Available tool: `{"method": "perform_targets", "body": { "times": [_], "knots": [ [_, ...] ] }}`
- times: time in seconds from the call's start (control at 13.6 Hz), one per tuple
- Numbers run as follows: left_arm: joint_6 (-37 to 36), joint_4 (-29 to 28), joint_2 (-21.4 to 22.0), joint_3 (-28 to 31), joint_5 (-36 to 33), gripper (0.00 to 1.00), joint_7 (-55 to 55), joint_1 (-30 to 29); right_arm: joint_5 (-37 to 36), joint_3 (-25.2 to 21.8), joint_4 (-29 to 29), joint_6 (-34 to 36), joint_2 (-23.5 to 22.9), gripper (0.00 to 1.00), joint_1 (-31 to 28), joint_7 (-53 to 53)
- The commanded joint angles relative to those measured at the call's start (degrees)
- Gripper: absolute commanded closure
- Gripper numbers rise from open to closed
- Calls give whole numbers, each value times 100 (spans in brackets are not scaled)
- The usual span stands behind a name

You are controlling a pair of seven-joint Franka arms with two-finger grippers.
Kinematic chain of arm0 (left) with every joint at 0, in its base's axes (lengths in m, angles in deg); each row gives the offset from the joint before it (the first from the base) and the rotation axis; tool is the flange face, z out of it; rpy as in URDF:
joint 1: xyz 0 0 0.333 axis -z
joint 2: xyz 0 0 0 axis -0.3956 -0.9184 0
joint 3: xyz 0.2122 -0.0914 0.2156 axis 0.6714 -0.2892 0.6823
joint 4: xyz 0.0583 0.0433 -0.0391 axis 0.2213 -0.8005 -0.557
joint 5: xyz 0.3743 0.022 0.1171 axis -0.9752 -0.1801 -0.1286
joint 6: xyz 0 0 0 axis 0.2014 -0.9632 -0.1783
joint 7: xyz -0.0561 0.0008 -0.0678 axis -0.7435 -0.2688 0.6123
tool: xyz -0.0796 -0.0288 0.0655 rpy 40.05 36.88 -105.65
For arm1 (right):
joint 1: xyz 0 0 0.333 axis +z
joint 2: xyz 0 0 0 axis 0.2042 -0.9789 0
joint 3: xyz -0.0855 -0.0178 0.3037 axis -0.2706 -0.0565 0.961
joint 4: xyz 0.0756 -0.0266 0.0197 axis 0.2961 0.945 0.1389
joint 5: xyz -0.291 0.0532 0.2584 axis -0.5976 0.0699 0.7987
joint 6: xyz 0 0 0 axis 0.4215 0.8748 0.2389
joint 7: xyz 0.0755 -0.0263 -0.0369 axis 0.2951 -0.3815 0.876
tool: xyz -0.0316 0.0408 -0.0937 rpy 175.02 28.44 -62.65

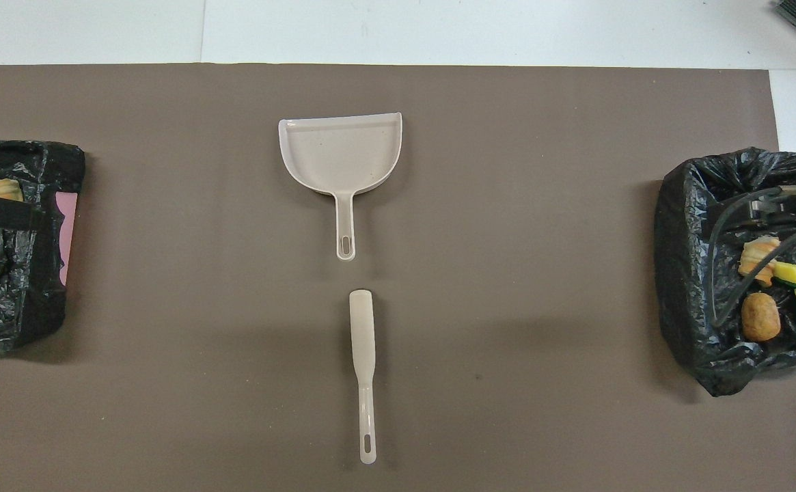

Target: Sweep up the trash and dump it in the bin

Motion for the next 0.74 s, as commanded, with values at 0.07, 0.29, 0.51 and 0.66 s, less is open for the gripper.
{"method": "perform_targets", "body": {
  "times": [0.07, 0.29, 0.51, 0.66],
  "knots": [
    [-630, 692, -334, -10, -86, 0, 835, -117, 88, 29, -145, 92, -109, 0, -47, -103],
    [-612, 568, -255, 26, -78, 0, 820, -126, 71, 38, -136, 110, -100, 0, -38, -67],
    [-612, 560, -255, 26, -86, 0, 803, -134, 62, 38, -136, 110, -100, 0, -38, -67],
    [-612, 560, -255, 26, -86, 0, 803, -126, 62, 38, -136, 101, -100, 0, -38, -59]
  ]
}}
